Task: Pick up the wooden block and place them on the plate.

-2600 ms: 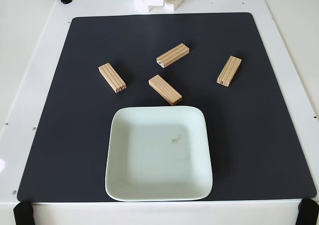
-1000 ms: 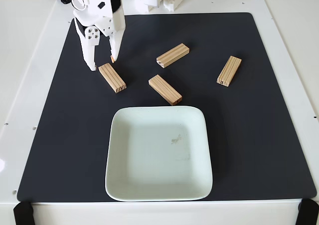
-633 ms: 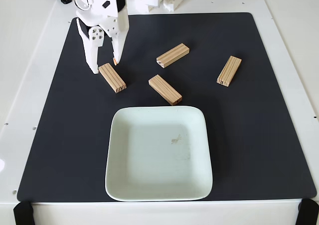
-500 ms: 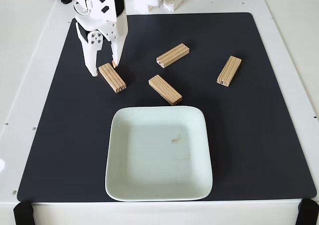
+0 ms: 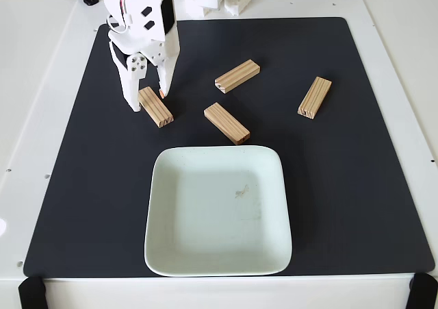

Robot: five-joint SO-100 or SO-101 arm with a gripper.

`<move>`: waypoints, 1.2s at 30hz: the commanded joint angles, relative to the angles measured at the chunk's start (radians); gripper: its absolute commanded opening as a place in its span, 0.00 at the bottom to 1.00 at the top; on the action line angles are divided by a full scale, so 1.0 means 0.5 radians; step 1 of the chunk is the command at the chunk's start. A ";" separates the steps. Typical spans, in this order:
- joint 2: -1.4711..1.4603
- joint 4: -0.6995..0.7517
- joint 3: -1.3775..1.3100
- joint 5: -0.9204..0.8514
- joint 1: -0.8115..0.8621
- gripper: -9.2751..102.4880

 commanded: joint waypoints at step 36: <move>-0.141 -0.126 -0.058 0.015 -0.037 0.27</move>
